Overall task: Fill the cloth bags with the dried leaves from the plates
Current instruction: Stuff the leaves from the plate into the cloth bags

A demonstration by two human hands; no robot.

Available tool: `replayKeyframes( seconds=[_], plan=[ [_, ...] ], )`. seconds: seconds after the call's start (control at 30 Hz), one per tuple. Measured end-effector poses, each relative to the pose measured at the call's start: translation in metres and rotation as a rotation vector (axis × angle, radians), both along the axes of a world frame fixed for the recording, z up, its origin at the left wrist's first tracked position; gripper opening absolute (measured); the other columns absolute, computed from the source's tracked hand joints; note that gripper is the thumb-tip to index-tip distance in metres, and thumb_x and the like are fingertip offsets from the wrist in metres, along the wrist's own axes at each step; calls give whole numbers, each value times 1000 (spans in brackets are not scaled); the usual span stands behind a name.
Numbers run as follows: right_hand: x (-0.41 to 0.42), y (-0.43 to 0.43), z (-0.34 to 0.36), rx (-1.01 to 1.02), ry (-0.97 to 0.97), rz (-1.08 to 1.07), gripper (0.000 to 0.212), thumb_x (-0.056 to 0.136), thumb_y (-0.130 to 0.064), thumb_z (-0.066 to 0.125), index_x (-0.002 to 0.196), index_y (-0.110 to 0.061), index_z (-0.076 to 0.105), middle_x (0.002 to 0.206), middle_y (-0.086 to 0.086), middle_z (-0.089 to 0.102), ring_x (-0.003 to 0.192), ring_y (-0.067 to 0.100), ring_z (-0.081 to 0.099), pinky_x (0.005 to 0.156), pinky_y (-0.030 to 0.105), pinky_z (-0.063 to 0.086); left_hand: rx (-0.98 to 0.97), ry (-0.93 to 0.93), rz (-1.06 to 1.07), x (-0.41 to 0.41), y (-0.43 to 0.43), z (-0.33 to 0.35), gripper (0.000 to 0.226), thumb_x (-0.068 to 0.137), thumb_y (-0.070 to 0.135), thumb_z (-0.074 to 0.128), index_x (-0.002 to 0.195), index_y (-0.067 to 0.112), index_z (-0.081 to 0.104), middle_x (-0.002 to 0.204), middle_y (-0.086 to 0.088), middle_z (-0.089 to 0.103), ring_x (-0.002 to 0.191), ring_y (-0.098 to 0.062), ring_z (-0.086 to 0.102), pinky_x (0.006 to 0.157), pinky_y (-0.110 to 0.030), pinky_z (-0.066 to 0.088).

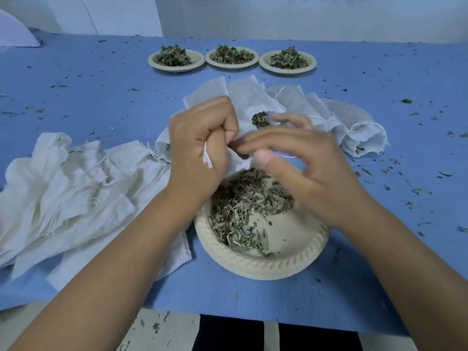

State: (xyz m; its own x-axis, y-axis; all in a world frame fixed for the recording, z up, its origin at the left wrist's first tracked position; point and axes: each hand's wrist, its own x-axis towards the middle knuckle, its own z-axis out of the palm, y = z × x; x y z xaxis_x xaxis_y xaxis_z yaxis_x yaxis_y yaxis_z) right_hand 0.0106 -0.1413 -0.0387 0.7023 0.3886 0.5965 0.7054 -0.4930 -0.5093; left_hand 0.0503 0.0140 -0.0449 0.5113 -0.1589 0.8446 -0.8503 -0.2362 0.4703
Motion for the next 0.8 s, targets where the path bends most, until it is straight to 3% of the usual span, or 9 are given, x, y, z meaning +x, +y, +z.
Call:
replayKeyframes(
  seconds=[0.1,0.17,0.23,0.33,0.5,0.6,0.67,0.8],
  plan=[
    [-5,-6,4,195,4,44,36,93,-21,48,69,-9,71,71,-1,71,71,19,64,93,35,34,-78,21,106,3,2,0,34,61,-17,31,61,16,38,54,-4,31,53,-10,26,54,-20,19],
    [-10,2,3,41,87,195,25,90,-17,58,71,-9,73,73,-1,71,72,17,65,91,31,36,-88,35,137,2,2,0,33,62,-17,31,60,16,38,54,-5,31,53,-10,26,54,-20,19],
    [-13,11,0,-226,215,340,10,84,-13,70,92,-11,74,99,-5,70,96,9,63,95,29,39,-65,30,130,1,1,-1,33,62,-17,31,59,15,38,53,-6,31,53,-10,26,53,-20,20],
    [-8,10,-5,-384,340,431,30,77,-9,76,106,-15,71,122,-9,60,114,4,53,101,29,39,-50,25,116,1,1,0,33,61,-18,30,58,13,38,53,-6,31,53,-9,26,53,-19,20],
    [-5,11,-6,-435,381,408,17,75,-7,78,92,-11,76,103,-6,68,95,2,57,90,20,42,-47,20,119,1,1,1,36,60,-19,30,61,16,37,54,-3,31,53,-8,25,54,-17,19],
    [-3,6,-4,-367,382,355,10,75,-2,77,83,-8,77,91,-4,70,83,0,59,81,12,43,-47,25,130,1,2,1,35,60,-18,30,60,16,37,54,-4,30,53,-8,25,54,-17,19],
    [-2,1,0,-244,375,315,10,75,0,77,83,-6,77,88,-3,71,83,2,63,82,15,46,-47,21,132,1,2,1,34,61,-18,30,60,15,37,54,-4,31,53,-9,26,54,-18,19],
    [0,-11,12,261,447,252,15,70,-2,79,83,-7,74,84,4,74,79,16,70,78,25,55,-52,13,132,1,2,1,34,60,-19,30,60,15,38,54,-3,31,53,-9,26,55,-16,19]
  ],
)
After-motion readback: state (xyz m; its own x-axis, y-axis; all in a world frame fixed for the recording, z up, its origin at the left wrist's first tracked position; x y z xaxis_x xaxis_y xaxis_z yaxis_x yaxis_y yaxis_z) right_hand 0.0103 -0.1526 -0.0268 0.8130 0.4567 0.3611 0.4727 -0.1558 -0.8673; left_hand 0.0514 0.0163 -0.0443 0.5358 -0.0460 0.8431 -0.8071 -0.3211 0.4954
